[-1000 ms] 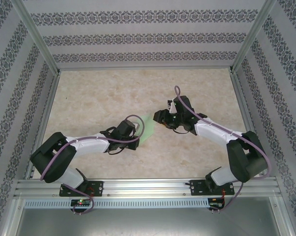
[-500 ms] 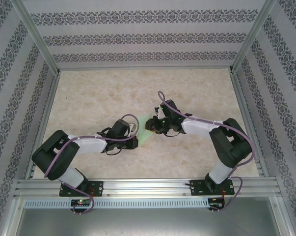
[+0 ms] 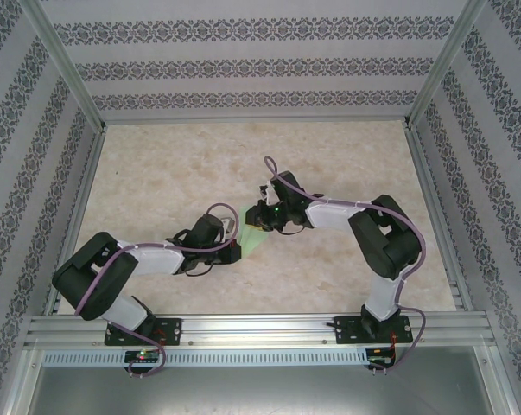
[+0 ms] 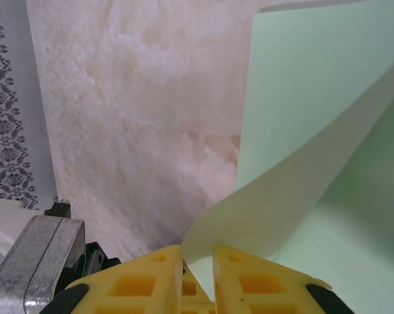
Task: Fold a paper plane with a square sheet of paper (pick it up from the middle)
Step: Fourth fold the wing at the center of the table.
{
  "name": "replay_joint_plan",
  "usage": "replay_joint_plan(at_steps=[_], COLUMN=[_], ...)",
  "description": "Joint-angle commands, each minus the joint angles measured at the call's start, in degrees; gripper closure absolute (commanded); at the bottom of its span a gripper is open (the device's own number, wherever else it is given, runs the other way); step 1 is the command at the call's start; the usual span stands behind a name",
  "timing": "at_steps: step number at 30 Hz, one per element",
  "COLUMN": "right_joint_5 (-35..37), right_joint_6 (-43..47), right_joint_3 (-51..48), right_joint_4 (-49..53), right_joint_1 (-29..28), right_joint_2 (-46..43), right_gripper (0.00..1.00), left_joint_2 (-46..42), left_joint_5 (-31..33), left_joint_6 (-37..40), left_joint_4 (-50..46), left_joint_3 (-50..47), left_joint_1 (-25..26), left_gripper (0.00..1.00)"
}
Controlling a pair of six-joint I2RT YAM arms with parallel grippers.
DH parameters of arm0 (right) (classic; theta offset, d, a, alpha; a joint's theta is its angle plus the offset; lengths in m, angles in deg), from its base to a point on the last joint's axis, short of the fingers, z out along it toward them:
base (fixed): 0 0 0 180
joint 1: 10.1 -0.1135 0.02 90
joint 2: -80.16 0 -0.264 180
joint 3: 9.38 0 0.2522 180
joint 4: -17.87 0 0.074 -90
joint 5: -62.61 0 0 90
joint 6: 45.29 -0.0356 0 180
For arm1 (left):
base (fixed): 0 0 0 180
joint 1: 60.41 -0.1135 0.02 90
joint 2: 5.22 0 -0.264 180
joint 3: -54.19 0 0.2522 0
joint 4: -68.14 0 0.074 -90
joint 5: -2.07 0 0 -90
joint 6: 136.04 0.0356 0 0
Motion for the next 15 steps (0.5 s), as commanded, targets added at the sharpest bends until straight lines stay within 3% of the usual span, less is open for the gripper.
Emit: replay_joint_plan(at_steps=[1, 10, 15], right_joint_5=[-1.8, -3.1, -3.2], right_joint_6=[0.6, 0.0, 0.0], right_joint_3=[2.1, 3.9, 4.3], right_joint_4=[-1.9, -3.0, -3.6], right_joint_1=[-0.8, -1.1, -1.1], right_joint_2=[1.9, 5.8, 7.0], right_gripper=[0.8, 0.81, 0.81], left_joint_2=[-0.9, -0.8, -1.1], left_joint_5=[0.6, 0.5, 1.5], left_joint_6=[-2.9, -2.6, -2.6], left_joint_4=[0.3, -1.2, -2.5], left_joint_3=[-2.2, -1.8, -1.7], left_joint_1=[-0.9, -0.9, -0.9], left_gripper=[1.0, 1.0, 0.94])
